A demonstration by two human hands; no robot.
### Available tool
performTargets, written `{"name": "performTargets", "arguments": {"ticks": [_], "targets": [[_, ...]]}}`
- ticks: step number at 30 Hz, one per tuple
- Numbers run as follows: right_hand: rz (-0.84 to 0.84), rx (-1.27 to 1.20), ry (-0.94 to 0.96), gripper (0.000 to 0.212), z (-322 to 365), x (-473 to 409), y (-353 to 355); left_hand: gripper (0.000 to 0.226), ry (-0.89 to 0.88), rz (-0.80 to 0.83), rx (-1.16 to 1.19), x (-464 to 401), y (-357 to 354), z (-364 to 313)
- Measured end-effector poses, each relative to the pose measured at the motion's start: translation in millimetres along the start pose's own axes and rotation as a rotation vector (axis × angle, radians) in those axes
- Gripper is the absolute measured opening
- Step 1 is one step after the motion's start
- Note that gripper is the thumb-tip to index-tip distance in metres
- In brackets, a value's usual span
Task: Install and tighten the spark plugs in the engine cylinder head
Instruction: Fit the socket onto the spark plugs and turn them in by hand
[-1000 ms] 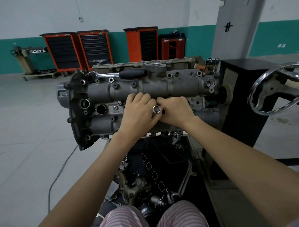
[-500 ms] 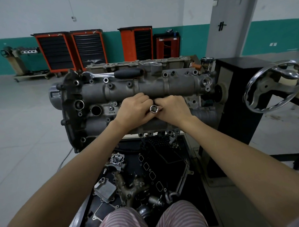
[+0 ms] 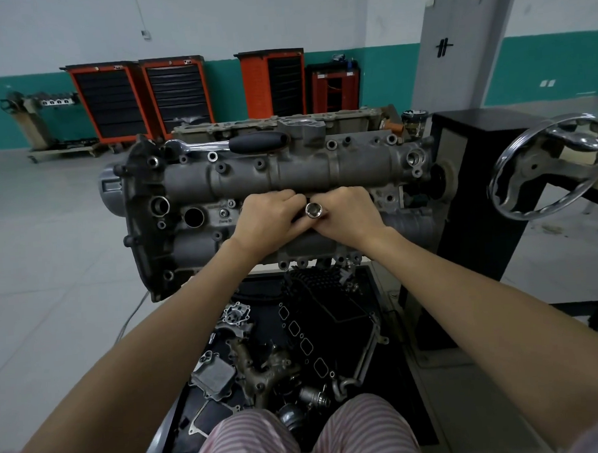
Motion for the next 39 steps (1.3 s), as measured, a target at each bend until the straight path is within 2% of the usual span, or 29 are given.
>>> {"name": "performTargets", "arguments": {"ticks": [7, 14, 19, 29, 34, 39], "targets": [[0.029, 0.051, 0.022, 0.021, 1.7, -0.6, -3.4, 0.033, 0.056, 0.051, 0.123, 1.7, -0.7, -5.8], [0.024, 0.061, 0.065, 0.015, 2.9, 0.8, -3.1, 0.033, 0.099, 0.057, 0.061, 3.4, -1.0, -4.4], [0.012, 0.041, 0.043, 0.018, 1.5, 1.7, -2.3, 0.033, 0.078, 0.043, -0.002, 4.8, -2.2, -1.7], [-0.053, 0.035, 0.019, 0.020, 1.3, 2.0, -1.2, 0.039, 0.162, 0.055, 0.113, 4.8, -1.4, -5.5], [-0.046, 0.035, 0.031, 0.015, 1.3, 1.3, -1.3, 0.038, 0.162, 0.064, 0.124, 5.1, 0.1, -5.7], [-0.085, 0.008, 0.011, 0.021, 2.6, 2.0, 1.7, 0.036, 0.154, 0.051, 0.059, 5.6, -0.5, -2.5]]}}
Point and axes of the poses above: each hand's wrist, its own x-axis away from the middle knuckle, its own y-axis out of the back of the hand, z = x × y, the point moved 4 cm from there along -x, towards the middle knuckle, and after that the axes turned 14 degrees about x, right-handed, at the moved point
